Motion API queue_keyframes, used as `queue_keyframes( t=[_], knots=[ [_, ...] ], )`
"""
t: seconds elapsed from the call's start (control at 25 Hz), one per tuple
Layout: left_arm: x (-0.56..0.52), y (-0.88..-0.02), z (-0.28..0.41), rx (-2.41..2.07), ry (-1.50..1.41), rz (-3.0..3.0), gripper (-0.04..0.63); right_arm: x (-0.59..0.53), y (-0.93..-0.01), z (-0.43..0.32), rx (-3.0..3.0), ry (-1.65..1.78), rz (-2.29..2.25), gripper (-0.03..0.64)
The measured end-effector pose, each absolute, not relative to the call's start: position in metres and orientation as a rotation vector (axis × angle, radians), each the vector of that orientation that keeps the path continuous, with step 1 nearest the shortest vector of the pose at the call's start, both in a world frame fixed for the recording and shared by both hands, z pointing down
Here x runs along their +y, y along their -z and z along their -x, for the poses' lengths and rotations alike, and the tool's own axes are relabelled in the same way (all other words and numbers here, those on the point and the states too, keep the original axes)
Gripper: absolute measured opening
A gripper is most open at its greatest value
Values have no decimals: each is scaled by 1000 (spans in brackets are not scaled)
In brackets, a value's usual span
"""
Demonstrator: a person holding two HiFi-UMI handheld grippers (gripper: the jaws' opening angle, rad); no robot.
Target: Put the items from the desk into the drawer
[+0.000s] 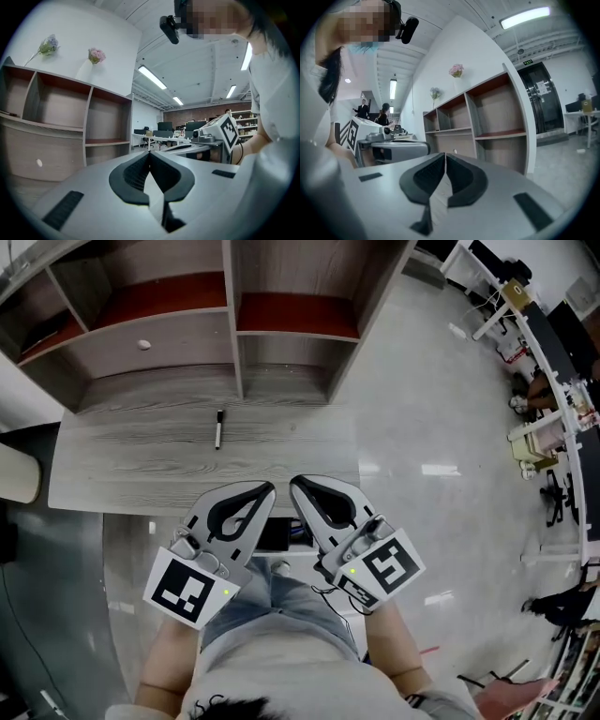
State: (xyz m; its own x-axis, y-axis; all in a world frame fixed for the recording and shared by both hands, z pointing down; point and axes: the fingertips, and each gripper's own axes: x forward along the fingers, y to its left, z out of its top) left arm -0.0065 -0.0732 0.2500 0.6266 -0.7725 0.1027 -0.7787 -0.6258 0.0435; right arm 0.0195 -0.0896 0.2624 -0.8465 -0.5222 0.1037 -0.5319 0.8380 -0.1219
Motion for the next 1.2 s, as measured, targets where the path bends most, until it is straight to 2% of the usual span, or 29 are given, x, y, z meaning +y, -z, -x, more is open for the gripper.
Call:
queue_keyframes(
  t=[0.68,1.2],
  knots=[
    [-181,-275,37,-1155,-173,-2802,8,-225,-369,-5,-2662,-395,-1004,15],
    [-220,-304,63,-1097,-201,-2757,9,-276,-472,-17,-2386,-529,-1067,46]
  ],
)
